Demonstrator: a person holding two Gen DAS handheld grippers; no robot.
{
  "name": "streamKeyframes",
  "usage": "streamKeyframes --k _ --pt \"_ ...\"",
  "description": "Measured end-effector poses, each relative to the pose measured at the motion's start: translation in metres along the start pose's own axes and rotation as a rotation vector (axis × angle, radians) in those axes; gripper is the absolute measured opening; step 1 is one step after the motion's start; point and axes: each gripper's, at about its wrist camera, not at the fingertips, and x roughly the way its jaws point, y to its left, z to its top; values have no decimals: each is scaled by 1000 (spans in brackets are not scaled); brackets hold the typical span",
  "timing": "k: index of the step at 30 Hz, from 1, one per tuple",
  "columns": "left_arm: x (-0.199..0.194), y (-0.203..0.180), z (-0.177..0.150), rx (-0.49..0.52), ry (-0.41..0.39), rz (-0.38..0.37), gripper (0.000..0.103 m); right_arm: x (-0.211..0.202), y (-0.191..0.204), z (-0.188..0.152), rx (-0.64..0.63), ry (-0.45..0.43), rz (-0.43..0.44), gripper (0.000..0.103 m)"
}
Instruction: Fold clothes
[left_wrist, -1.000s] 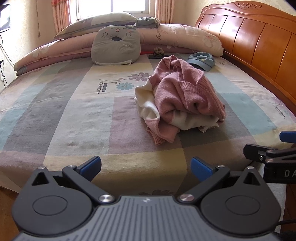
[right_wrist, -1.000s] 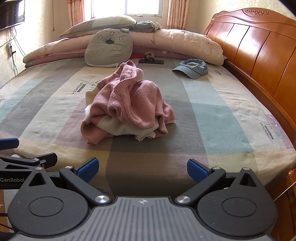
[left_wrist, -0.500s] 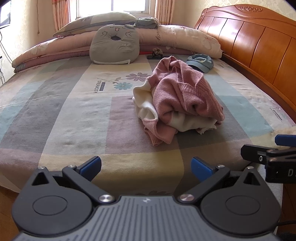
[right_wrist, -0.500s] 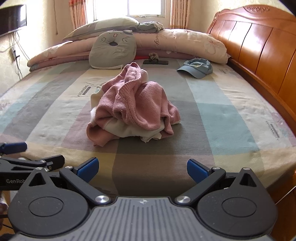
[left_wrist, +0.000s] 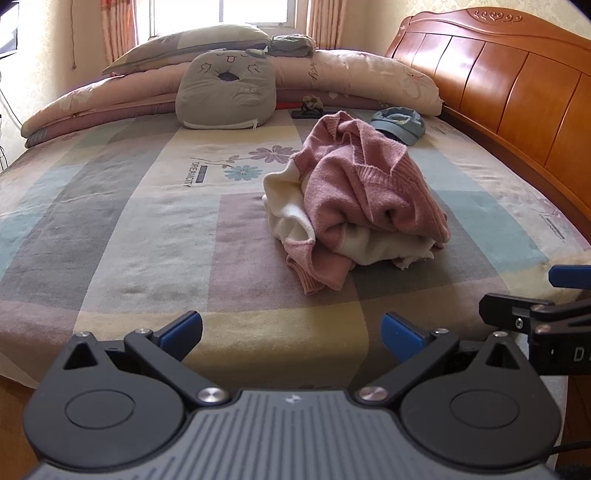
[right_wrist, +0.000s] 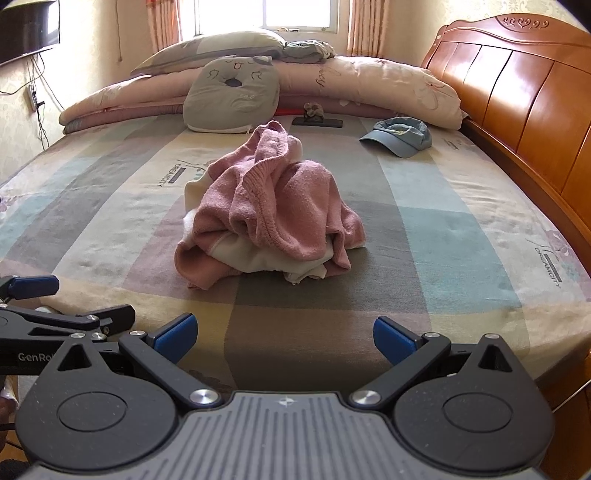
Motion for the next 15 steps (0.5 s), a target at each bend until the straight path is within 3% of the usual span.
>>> streamKeyframes --k 15 --pt "26 3 15 11 20 7 102 23 -12 15 -6 16 4 103"
